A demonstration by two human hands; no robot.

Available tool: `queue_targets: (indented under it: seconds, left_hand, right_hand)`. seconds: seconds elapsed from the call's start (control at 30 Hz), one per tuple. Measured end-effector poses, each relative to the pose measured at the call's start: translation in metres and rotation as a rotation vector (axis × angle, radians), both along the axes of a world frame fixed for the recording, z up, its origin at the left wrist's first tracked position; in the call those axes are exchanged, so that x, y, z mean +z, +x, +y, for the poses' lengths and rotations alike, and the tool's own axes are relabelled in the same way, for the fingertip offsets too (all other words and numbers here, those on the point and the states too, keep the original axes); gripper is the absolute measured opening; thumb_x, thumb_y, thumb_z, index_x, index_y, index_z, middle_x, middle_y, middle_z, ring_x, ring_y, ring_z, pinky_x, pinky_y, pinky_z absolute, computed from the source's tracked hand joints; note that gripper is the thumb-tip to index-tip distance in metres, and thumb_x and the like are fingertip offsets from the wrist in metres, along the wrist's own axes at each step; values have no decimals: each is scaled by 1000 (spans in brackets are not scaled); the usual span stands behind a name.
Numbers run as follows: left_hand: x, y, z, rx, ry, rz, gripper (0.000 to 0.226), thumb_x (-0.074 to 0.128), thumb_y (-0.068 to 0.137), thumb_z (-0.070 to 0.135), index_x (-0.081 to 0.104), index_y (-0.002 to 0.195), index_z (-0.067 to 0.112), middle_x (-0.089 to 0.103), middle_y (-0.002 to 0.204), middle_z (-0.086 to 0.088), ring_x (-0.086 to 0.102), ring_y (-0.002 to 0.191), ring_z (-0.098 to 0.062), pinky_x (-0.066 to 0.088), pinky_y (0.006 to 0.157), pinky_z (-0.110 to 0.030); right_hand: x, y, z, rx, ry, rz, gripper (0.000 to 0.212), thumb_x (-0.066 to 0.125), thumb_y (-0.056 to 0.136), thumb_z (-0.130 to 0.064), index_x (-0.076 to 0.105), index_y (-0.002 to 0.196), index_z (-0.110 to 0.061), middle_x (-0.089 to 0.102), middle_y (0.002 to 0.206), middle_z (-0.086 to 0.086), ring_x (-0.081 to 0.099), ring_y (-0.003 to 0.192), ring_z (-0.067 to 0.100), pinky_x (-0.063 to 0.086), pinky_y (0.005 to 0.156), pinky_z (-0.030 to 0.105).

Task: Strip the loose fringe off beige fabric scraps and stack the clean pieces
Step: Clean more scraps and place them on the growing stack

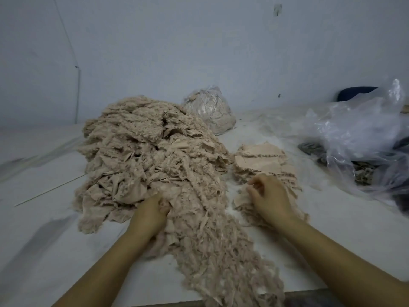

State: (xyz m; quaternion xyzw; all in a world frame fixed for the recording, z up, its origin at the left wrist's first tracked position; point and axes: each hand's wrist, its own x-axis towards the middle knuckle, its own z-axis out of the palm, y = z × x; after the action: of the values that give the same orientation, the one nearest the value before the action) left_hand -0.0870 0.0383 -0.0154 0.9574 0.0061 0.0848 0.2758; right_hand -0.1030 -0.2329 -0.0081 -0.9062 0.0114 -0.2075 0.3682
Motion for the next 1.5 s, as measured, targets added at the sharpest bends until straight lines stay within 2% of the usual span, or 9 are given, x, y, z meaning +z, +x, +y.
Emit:
queue_targets:
  seconds: [0.27,0.4,0.5,0.6,0.67,0.87,1.0,1.33,1.5]
  left_hand:
    - [31,-18,-45,-337,-514,-173,21,55,94,17,56,74,23,56,60,10,52,55,-1,41,56,-23]
    - [46,-16,-49,-359,-693,-114,17,52,96,20,58,80,19,60,55,1,59,48,-17,50,49,-30]
    - [47,-4,-38,-289,-515,-215,16,53,93,40,61,90,27,61,92,11,59,77,2,49,73,-25]
    - [39,-2,-39,-482,-467,22,42,60,82,56,52,119,37,51,106,34,49,97,14,43,76,-9]
    - [31,-1,-44,-553,-530,113,16,64,86,36,63,102,31,63,85,27,59,81,4,44,66,-8]
    - [28,-4,-57,-460,-633,60,28,52,94,5,64,77,24,64,59,16,56,53,0,42,51,-12]
    - [25,-9,-63,-440,-631,80,28,43,98,9,64,80,13,68,71,6,61,67,-6,48,63,-20]
    - [23,-16,-63,-382,-869,305,33,49,98,22,70,78,7,69,75,-10,63,69,-17,50,68,-29]
    - [31,-10,-45,-244,-794,174,28,54,95,21,48,71,7,40,70,-9,35,67,-18,30,62,-29]
  right_hand:
    - [14,-27,63,655,612,341,30,75,73,-36,63,99,-25,70,86,-8,65,76,0,51,65,17]
    - [8,-23,67,494,664,179,12,65,89,-13,59,79,-13,56,58,-2,47,50,10,39,50,21]
    - [6,-20,55,493,801,223,23,49,98,-16,56,78,-7,48,42,-2,35,32,9,31,38,17]
    - [10,-21,53,557,985,317,23,44,100,-16,63,89,-7,64,61,7,50,48,19,42,45,22]
    - [8,-19,56,531,1060,367,26,44,100,-17,66,102,-3,73,91,14,66,77,24,54,71,30]
    - [5,-20,57,431,747,384,56,58,75,-69,58,99,-19,63,76,-3,58,65,9,48,60,25]
    - [-3,-13,65,343,663,255,28,74,82,-32,54,96,-18,57,62,-4,55,60,13,44,60,32]
    - [0,-7,72,204,534,41,20,55,96,-23,58,84,-7,59,75,5,54,71,17,41,65,29]
    - [0,-6,49,93,480,43,27,44,100,-25,51,76,-16,55,66,5,50,58,19,41,60,31]
